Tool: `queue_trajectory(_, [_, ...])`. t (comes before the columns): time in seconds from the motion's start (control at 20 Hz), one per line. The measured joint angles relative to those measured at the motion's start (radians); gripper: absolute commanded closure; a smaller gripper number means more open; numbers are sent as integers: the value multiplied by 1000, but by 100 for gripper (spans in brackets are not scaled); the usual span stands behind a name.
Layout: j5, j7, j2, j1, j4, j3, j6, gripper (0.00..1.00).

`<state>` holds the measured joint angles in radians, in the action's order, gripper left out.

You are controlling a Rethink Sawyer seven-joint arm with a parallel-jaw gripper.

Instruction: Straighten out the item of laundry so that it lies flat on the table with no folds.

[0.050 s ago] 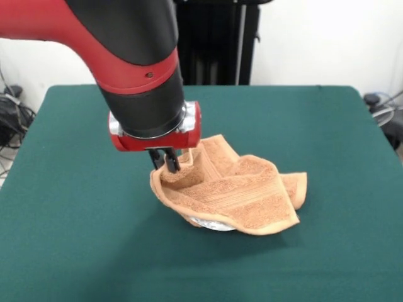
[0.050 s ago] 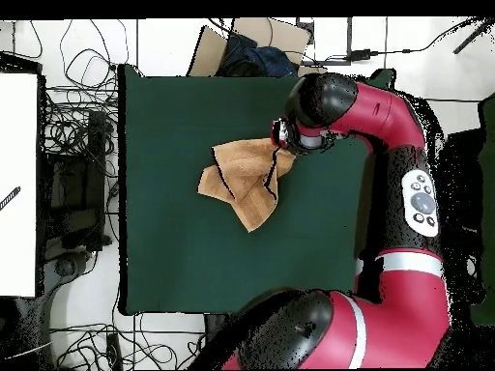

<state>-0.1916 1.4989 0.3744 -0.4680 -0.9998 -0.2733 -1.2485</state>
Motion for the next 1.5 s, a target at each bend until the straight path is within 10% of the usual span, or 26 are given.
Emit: queue_trajectory(1.5, [-7, -62, -69, -2, 72, 0, -4, 100])
